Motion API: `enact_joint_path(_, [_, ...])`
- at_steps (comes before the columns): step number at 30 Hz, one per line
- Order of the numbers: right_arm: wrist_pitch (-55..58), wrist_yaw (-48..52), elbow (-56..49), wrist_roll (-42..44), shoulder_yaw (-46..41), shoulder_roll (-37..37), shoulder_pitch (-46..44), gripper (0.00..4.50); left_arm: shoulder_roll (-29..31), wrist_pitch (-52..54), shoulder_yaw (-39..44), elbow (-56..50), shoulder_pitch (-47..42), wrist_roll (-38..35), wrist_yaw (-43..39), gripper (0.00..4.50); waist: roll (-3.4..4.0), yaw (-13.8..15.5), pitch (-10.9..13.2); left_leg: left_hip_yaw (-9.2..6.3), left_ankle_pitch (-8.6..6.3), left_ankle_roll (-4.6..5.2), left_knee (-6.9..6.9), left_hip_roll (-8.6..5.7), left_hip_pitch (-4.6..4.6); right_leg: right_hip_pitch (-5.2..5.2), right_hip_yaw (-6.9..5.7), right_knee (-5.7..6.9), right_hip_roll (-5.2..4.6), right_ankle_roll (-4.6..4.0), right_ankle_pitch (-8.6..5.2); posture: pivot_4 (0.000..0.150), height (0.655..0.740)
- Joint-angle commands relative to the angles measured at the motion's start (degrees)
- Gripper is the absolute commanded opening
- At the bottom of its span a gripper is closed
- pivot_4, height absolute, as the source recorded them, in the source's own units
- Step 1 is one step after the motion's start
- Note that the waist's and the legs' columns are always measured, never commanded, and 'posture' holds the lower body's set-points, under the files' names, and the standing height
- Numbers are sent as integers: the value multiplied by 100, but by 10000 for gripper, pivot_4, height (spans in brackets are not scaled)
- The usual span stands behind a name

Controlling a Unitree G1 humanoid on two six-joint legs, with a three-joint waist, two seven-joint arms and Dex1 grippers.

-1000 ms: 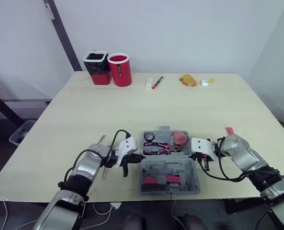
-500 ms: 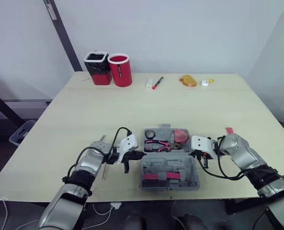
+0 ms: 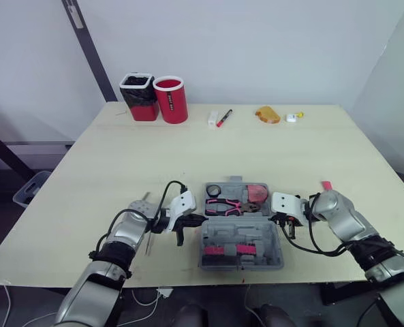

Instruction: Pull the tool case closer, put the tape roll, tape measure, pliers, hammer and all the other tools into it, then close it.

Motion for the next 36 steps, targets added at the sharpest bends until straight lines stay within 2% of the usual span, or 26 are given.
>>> enact_joint_path(1, [89, 50, -166, 19, 192, 142, 115, 0, -83, -72, -66, 71, -100, 69, 29, 658, 0, -1, 0, 0, 0, 0, 0, 0, 0, 0, 0, 0, 0, 0, 0, 1500, 7400])
enact_joint_path(12, [116, 13, -213, -5, 140, 75, 147, 0, -107, -180, -39, 214, -132, 116, 84, 658, 0, -1, 0, 0, 0, 0, -1, 0, -1, -1, 0, 0, 0, 0, 0, 1500, 7400])
enact_joint_path(15, [118, 1, -317, 155, -91, -51, 220, 0, -63, -214, 172, 14, 20, -103, 81, 658, 0, -1, 0, 0, 0, 0, -1, 0, -2, -1, 0, 0, 0, 0, 0, 1500, 7400])
enact_joint_path(25, [-86, -85, -1232, 1655, -1807, -623, 1418, 0, 351, 975, 1433, -2624, 1826, -1491, 465, 658, 9, -2, 15, -1, -2, 0, -28, 1, -28, -23, 1, -19, -3, 21, 12, 1500, 7400])
enact_joint_path(31, [-409, -39, -1575, 2505, -2769, -860, 2391, 0, 432, 1695, 2549, -4149, 3347, -2607, 852, 658, 10, -6, 17, 4, -2, 0, -29, 4, -21, -21, 2, -24, -13, 0, -2, 1500, 7400])
enact_joint_path(32, [-432, -15, -1673, 2700, -2939, -850, 2555, 5075, 431, 1817, 2757, -4335, 3600, -2811, 903, 0, 10, -7, 18, 4, -2, 0, -29, 4, -21, -21, 2, -24, -13, 0, -2, 1500, 7400])
enact_joint_path(33, [-377, 83, -1862, 3007, -3147, -842, 2796, 7744, 429, 1814, 3007, -4481, 3914, -2962, 919, 0, 10, -8, 18, 2, -2, 0, -29, 6, -20, -21, 2, -24, -14, 0, -2, 1500, 7400])
enact_joint_path(34, [-360, 84, -2051, 3218, -3370, -839, 3042, 11491, 407, 1871, 3272, -4626, 4241, -3143, 952, 5176, 11, -7, 20, 0, -2, 0, -28, 8, -17, -21, 1, -23, -13, 1, -2, 1500, 7400])
enact_joint_path(36, [-355, 31, -2409, 3525, -3829, -869, 3596, 21228, 349, 1874, 3747, -4847, 4871, -3418, 1006, 12571, 12, -5, 20, -6, -3, -1, -30, 35, -15, -21, 2, -24, -14, 1, -4, 1500, 7400])
